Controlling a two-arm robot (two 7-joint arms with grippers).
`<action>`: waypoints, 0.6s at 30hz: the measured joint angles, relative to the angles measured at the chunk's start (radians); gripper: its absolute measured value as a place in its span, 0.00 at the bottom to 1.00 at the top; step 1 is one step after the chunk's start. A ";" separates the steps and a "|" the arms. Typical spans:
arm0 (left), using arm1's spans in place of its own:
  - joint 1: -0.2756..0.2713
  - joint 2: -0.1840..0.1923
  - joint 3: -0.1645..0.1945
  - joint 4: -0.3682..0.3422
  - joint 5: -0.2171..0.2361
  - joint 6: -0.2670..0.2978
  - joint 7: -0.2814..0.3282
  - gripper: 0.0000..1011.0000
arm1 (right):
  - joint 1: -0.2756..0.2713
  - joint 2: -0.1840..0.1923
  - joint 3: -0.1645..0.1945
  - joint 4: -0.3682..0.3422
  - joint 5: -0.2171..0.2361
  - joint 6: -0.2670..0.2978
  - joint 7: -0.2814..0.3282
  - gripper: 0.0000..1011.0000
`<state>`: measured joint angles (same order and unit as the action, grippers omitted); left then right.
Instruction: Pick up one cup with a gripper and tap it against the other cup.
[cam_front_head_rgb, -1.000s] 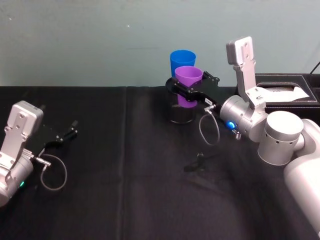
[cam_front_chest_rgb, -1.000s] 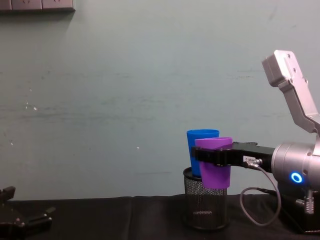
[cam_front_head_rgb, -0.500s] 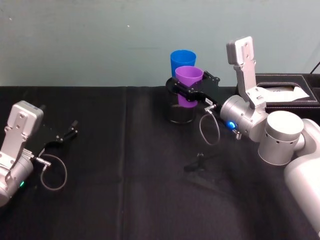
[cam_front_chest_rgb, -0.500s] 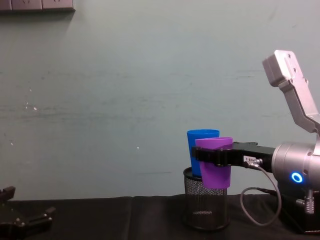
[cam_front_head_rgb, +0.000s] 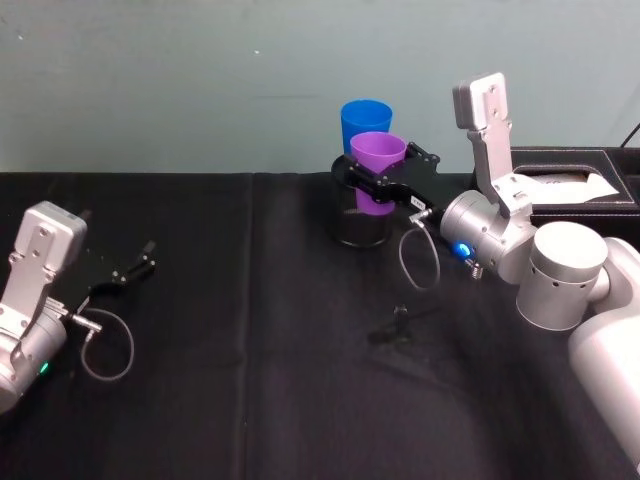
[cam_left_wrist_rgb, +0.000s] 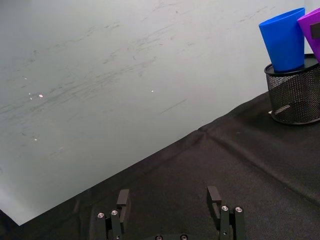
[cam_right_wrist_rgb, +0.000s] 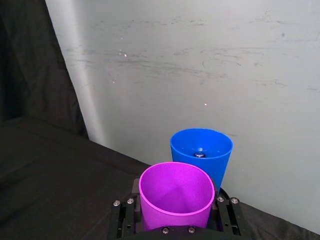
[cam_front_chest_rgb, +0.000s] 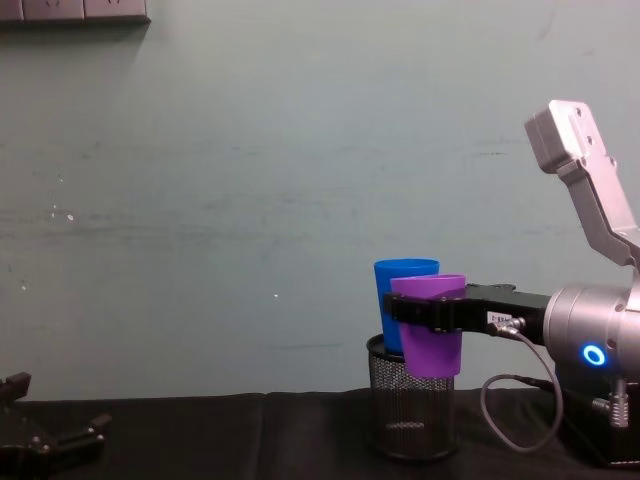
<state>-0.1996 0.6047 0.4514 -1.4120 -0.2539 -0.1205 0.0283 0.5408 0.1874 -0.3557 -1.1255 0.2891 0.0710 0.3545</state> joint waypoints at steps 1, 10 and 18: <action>0.000 0.000 0.000 0.000 0.000 0.000 0.000 0.99 | 0.000 0.000 0.000 0.000 0.000 0.000 0.000 0.73; 0.000 0.000 0.000 0.000 0.000 0.000 0.000 0.99 | 0.000 0.000 0.000 0.000 0.000 0.000 0.000 0.73; 0.000 0.000 0.000 0.000 0.000 0.000 0.000 0.99 | 0.000 0.000 0.000 0.000 0.000 0.000 0.000 0.73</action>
<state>-0.1996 0.6047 0.4514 -1.4120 -0.2538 -0.1205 0.0283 0.5408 0.1874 -0.3557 -1.1254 0.2891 0.0710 0.3545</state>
